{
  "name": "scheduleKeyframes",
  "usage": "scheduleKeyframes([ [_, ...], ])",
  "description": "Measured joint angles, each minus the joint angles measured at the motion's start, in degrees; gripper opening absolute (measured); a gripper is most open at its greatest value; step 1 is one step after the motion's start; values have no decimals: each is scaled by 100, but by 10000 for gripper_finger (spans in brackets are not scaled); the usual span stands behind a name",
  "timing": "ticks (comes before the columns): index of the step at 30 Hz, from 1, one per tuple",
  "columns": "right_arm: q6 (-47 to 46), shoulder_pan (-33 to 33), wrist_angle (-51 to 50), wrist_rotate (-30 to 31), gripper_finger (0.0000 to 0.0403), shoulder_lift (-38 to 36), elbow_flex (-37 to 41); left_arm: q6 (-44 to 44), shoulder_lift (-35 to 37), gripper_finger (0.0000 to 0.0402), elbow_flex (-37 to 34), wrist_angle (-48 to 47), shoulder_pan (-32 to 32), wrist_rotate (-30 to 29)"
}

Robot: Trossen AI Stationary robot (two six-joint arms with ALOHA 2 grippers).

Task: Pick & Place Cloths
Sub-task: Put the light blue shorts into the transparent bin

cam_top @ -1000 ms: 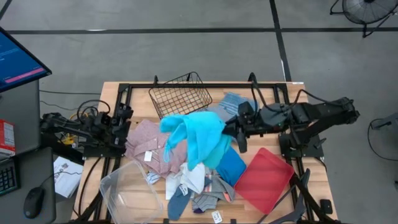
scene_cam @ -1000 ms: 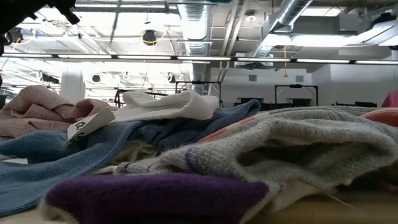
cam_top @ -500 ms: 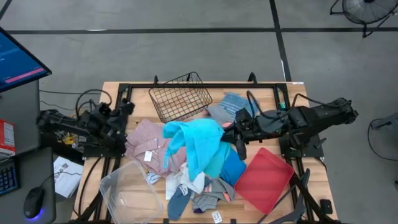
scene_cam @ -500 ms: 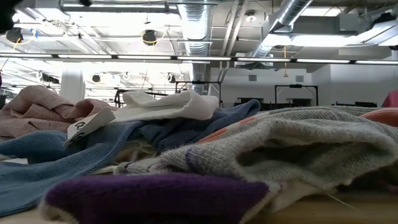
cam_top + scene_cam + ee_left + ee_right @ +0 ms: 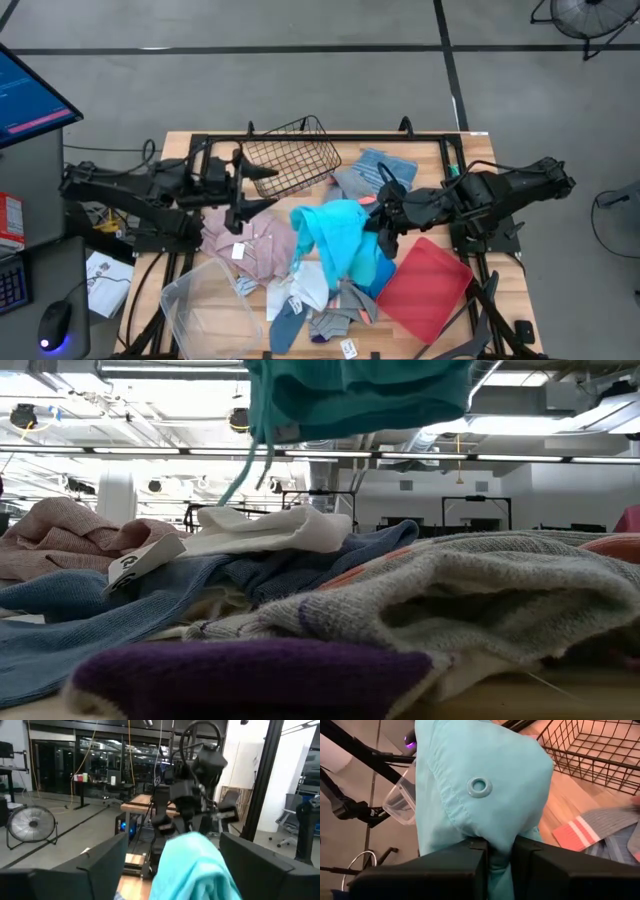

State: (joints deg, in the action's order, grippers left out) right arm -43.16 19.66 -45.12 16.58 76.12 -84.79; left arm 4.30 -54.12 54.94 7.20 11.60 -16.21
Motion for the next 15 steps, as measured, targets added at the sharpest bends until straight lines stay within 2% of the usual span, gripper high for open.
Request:
scheduleKeyframes([
  [3,6,-10,11,0,29,0,0,-229,-202,333,151,-345,-28,-4],
  [9,92,-17,7,0,29,0,0,-83,-599,354,157,-620,-211,64],
  [15,110,-17,-142,0,29,0,0,224,-674,359,157,-555,-256,1118],
])
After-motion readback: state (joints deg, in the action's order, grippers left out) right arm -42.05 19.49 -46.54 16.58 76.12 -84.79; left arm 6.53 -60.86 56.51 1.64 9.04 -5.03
